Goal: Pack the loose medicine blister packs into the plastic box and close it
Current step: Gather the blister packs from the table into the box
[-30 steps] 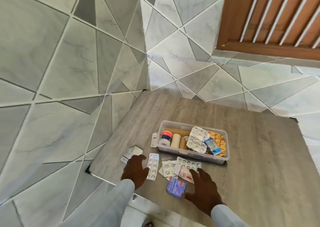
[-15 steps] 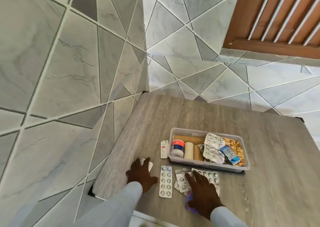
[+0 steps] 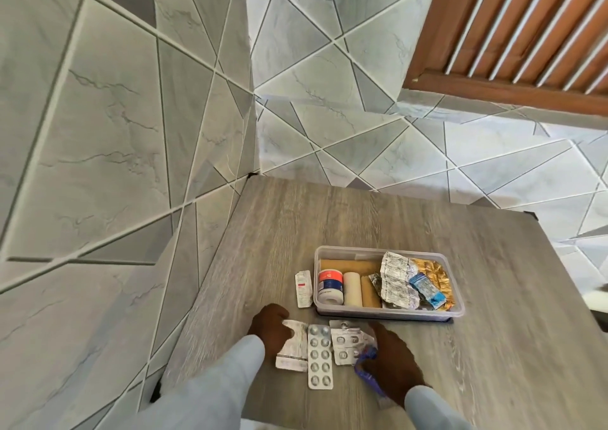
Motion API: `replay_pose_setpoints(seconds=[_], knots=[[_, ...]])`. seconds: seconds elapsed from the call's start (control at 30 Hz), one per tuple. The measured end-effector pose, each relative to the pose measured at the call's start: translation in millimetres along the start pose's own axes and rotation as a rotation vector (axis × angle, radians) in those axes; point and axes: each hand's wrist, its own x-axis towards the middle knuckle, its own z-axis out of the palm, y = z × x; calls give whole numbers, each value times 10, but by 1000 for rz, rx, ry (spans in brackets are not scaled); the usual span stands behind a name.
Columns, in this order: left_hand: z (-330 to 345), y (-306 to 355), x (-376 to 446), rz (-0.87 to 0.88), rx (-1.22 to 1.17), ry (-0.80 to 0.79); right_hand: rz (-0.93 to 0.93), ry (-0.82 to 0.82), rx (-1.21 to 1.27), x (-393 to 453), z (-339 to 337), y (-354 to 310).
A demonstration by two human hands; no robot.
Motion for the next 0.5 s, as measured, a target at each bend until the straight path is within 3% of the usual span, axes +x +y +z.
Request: replay_pose_setpoints(seconds=[0.1,0.33,0.5], knots=[[-60,23,-22,-25,-108,17,12,-44,142,33,-68,51],[-333,233,-271,-86,-370,-115,-280,-91,143,92,-441,-44],[-433,604,-380,-4,-463,-127,-268,168,475,223,-764,-227]])
